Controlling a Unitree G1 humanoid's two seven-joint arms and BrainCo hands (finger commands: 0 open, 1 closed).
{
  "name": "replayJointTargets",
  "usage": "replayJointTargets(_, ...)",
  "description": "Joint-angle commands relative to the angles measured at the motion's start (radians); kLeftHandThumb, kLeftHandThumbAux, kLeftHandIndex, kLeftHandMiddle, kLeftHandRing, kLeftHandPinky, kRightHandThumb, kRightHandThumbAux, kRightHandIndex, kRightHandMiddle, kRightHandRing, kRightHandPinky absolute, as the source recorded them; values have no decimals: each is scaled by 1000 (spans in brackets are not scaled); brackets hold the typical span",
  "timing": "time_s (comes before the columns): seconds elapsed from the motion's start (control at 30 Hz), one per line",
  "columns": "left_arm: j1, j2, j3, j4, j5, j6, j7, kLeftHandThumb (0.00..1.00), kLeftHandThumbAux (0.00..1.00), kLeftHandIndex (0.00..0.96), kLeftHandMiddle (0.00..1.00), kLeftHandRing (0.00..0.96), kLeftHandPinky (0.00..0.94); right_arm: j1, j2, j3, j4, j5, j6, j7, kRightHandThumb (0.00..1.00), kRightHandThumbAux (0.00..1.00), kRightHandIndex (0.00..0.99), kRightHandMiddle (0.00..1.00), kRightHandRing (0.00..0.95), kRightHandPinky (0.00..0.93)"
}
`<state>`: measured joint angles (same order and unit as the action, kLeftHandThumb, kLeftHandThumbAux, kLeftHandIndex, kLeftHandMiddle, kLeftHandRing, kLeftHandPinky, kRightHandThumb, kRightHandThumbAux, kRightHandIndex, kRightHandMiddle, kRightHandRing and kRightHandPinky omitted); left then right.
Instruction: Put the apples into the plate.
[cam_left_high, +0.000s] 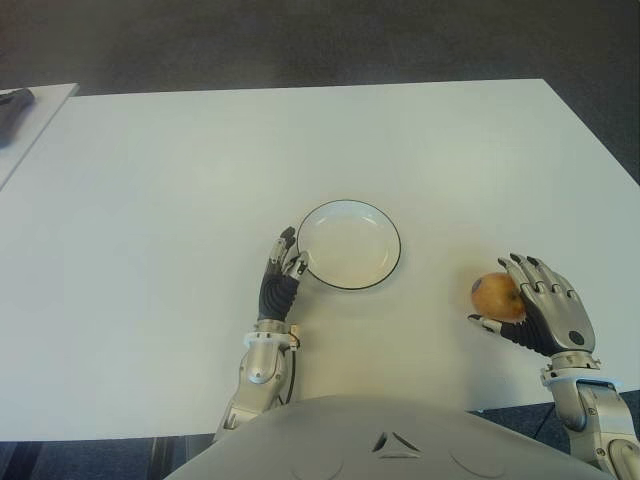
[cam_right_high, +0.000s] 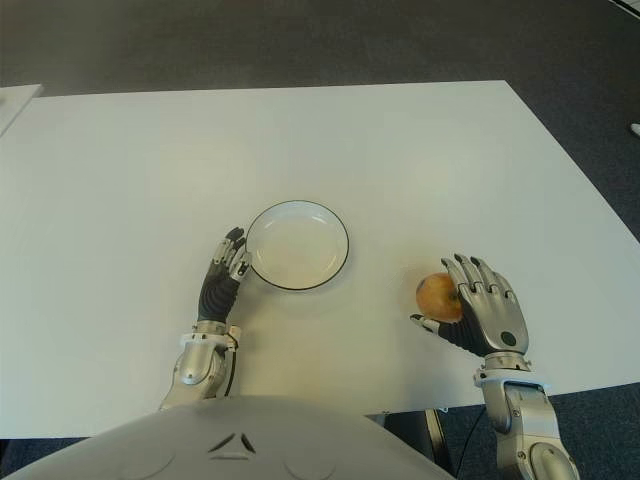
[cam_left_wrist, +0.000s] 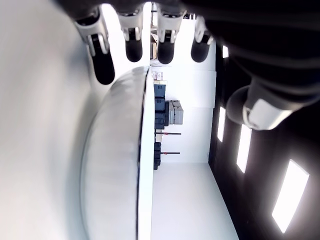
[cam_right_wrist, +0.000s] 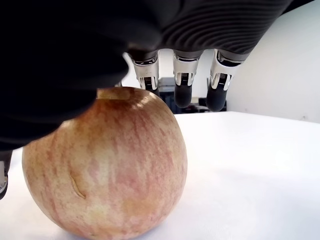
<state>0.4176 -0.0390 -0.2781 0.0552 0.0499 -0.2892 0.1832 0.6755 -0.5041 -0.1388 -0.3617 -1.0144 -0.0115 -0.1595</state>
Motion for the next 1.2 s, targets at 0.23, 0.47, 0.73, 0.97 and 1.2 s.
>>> replayJointTargets(0.23,47,-24,19,23,-29,63,-21,0,477,0,0,0,0,-8,26,20,26,-2,24,-25,350,412,41,78,48,13)
replayJointTargets(0.47,44,-27,35,21,-30,66,-24,0,489,0,0,0,0,-18,38,33,31,3,38,-38,330,431,39,68,39,5)
replayJointTargets(0.73,46,-25,47,12,-44,55,-37,0,459,0,0,0,0,-29,64,47,34,3,69,-59,353,438,42,74,39,0)
replayJointTargets(0.97,49,-17,56,5,-47,60,-53,0,452,0,0,0,0,-42,94,60,41,-1,106,-79,400,438,54,90,48,12)
replayJointTargets(1.2,69,-18,56,-26,-43,40,-62,0,450,0,0,0,0,-53,117,65,48,0,139,-93,414,430,52,87,48,28)
